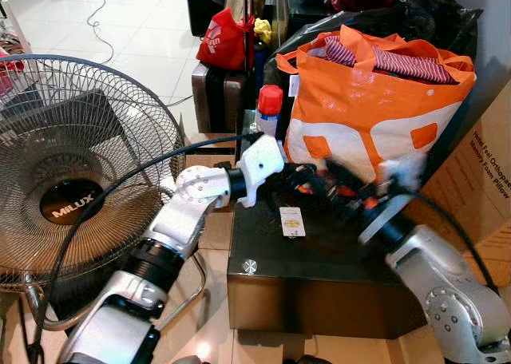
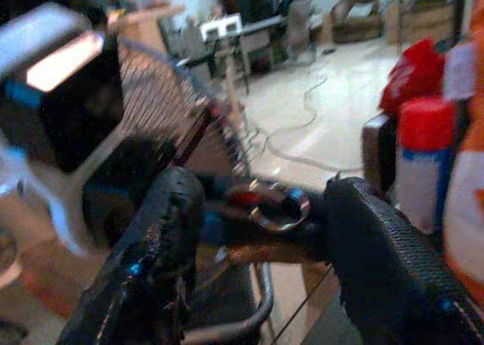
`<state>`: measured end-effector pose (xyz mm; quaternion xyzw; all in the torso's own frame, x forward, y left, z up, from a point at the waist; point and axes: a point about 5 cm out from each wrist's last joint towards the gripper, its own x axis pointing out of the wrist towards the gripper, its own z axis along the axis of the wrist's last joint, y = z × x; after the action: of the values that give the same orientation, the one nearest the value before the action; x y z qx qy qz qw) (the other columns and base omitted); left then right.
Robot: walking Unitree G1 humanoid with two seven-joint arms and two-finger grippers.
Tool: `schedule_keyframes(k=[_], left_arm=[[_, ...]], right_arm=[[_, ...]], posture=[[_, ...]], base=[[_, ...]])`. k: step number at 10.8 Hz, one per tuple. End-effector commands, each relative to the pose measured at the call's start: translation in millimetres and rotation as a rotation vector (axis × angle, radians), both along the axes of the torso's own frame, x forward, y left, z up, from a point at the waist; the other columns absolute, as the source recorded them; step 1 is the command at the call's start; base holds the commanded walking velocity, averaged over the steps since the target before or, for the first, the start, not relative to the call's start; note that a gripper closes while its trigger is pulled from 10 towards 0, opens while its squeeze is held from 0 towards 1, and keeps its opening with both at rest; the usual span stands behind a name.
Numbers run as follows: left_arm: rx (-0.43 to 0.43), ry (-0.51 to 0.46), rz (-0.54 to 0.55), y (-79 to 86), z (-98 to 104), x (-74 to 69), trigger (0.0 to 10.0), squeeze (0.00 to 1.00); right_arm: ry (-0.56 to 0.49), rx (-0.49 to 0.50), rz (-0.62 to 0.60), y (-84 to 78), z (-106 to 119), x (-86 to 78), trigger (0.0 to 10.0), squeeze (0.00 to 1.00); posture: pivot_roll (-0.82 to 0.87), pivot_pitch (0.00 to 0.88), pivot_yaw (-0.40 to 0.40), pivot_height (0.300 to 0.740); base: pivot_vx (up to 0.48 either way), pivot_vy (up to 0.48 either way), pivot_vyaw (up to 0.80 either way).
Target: Hang keys on a hook
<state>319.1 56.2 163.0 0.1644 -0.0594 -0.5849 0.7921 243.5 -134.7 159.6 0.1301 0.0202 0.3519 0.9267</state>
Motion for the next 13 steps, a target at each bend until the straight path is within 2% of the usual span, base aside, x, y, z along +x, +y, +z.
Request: schedule_keyframes(k=[1, 4, 7, 13], left_arm=[[0.003, -0.023, -0.030, -2.8, 4.0, -2.5, 0.0, 0.00], [0.012, -0.021, -0.029, -2.9, 1.5, -3.1, 0.0, 0.00], [0.038, -0.021, 0.002, 2.0, -1.5, 1.8, 0.0, 0.00], [0.122, -0.053, 0.039, 7.8, -8.4, 8.5, 0.0, 0.00]], right_arm=[[0.020, -0.035, 0.028, 2.5, -3.5, 0.9, 10.0, 1.00], [0.011, -0.015, 0.100, 10.2, 1.5, -2.7, 10.0, 1.00], [0.002, 0.015, 0.147, 9.2, 6.4, -8.7, 10.0, 1.00], [-0.012, 0.121, 0.105, 1.5, 16.9, -3.3, 10.0, 1.00]], posture=[[-0.11, 0.000, -0.044, 0.740], [-0.11, 0.000, -0.047, 0.740], [-0.12, 0.000, -0.044, 0.740], [-0.12, 0.000, -0.045, 0.740]], base=[[0.000, 0.000, 0.00], [0.000, 0.000, 0.00], [0.000, 0.000, 0.00], [0.000, 0.000, 0.00]])
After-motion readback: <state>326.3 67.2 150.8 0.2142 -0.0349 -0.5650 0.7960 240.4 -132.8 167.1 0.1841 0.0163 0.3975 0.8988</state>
